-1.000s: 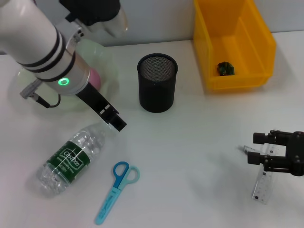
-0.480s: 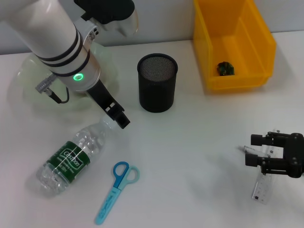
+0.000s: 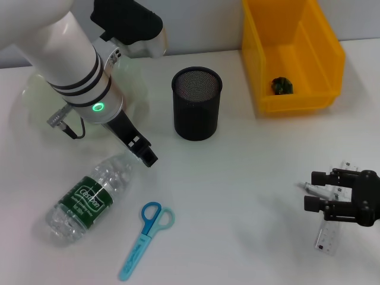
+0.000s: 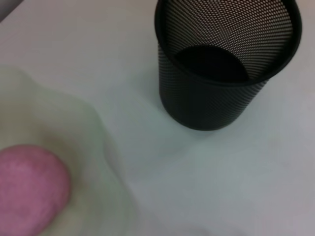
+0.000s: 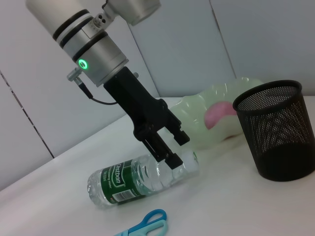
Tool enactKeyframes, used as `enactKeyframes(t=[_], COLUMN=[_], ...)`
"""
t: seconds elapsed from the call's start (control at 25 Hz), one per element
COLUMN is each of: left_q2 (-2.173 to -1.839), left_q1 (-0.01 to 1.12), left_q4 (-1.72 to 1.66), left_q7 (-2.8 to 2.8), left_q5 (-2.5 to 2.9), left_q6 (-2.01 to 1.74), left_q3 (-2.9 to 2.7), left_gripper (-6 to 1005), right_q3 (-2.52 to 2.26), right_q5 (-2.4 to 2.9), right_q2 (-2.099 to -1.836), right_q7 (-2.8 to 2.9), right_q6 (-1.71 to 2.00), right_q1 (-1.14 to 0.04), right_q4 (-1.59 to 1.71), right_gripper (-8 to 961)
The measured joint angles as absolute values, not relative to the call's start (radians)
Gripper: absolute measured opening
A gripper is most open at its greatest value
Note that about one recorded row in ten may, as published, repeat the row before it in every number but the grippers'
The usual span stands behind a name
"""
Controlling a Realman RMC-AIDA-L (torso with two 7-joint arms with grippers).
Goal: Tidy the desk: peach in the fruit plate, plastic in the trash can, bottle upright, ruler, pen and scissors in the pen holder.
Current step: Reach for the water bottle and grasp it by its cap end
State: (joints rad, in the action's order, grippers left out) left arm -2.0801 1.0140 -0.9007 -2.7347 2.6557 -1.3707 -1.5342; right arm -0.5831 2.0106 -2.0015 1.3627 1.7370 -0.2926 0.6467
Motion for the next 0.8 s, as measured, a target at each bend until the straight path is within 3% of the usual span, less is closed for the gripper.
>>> enactKeyframes(t=[0.8], left_q2=[-2.080], left_q1=[1.010], left_q4=[-0.803], left_q7=[-2.720], left_q5=[2.660], left_q6=[-1.296], left_q3=[-1.562], left_gripper=[786], right_q3=[-0.583], right_q5=[2.013], right_q2=[-2.010], right_q7=[1.362], right_q6=[1.727], right_q1=[-0.292], right_q4=[0.634], right_gripper=[742])
